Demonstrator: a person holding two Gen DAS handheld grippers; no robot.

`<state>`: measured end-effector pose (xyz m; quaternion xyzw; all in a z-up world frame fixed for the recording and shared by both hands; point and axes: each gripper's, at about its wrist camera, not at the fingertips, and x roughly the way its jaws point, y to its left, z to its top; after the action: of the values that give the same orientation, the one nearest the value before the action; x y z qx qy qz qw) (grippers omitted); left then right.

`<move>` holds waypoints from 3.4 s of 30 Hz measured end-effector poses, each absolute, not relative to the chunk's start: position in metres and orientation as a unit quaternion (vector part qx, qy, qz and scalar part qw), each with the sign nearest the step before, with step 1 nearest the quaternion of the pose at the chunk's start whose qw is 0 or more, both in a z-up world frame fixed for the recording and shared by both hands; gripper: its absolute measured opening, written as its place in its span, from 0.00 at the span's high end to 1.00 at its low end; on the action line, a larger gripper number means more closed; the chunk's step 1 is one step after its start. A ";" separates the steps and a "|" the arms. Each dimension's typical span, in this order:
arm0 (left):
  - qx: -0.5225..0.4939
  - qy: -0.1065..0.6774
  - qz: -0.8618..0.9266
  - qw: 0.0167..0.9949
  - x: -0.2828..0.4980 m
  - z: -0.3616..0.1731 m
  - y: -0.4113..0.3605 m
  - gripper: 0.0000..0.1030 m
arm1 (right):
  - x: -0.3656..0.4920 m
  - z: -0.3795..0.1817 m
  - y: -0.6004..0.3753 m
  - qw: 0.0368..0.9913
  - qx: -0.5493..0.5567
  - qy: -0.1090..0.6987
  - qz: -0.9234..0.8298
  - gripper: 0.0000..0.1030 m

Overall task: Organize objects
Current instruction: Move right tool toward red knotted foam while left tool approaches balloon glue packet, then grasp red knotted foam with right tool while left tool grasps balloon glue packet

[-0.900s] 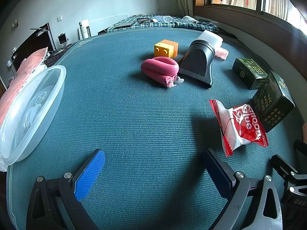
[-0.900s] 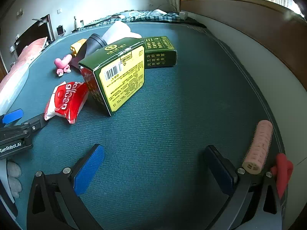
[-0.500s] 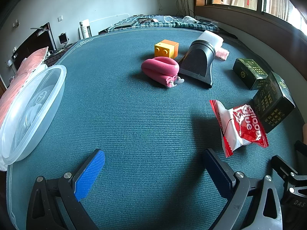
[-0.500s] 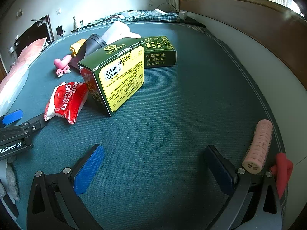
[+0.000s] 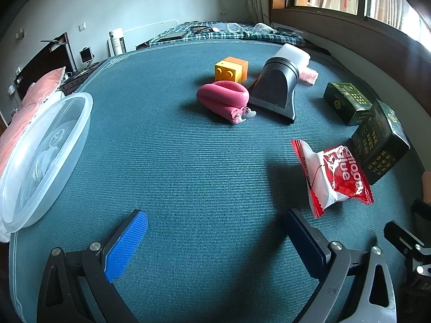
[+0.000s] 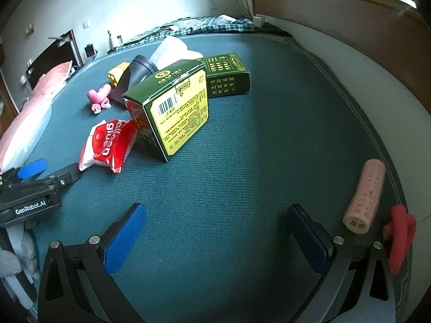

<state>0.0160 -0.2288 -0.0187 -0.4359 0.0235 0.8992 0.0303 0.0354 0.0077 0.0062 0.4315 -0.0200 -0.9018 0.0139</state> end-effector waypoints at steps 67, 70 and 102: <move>-0.422 0.066 0.898 0.106 0.009 0.000 -0.144 0.00 | 0.108 0.031 0.153 -0.167 0.361 -0.094 -0.913 0.00; -0.427 0.063 0.896 0.103 0.005 -0.003 -0.144 0.00 | 0.103 0.025 0.156 -0.170 0.369 -0.092 -0.909 0.01; -0.413 0.035 0.905 0.092 -0.002 -0.002 -0.189 0.45 | 0.093 0.064 0.083 -0.072 0.339 -0.068 -0.935 0.54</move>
<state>-0.0024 -0.1888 -0.0021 -0.4133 0.0346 0.9053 0.0919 0.0930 0.0825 0.0641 0.3394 -0.0684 -0.9354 -0.0724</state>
